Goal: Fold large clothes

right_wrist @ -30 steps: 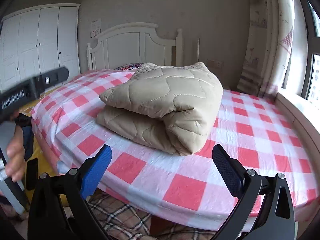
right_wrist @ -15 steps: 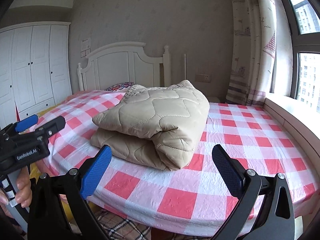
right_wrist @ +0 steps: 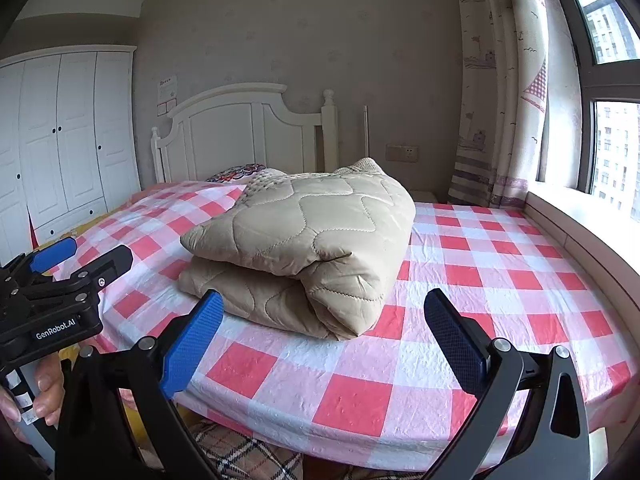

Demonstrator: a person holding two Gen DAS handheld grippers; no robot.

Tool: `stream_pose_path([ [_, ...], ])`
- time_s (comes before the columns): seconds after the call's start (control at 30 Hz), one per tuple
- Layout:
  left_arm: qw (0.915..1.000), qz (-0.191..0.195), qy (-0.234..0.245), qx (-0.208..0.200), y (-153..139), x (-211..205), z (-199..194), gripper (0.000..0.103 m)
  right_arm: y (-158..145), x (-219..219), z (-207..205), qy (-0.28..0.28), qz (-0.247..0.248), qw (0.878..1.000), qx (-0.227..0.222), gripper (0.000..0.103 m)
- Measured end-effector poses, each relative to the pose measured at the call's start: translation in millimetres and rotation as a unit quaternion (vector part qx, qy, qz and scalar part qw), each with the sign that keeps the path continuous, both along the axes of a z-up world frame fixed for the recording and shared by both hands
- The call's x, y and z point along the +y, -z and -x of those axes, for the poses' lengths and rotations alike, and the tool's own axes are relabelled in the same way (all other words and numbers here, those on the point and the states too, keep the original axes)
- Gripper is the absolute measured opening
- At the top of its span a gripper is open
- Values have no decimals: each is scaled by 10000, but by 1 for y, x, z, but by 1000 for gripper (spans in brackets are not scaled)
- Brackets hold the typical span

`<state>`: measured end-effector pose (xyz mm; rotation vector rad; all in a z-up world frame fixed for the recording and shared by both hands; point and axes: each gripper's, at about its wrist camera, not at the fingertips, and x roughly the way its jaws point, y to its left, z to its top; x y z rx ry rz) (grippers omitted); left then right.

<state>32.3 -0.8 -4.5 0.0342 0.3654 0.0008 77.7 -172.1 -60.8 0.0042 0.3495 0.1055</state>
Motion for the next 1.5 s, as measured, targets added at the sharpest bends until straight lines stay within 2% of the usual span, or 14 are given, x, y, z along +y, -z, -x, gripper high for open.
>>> stream_pose_path([
  [1.5,10000,-15,57,40,4,-1,-1,101,4,1,-2,3,-68,9999,93,99],
])
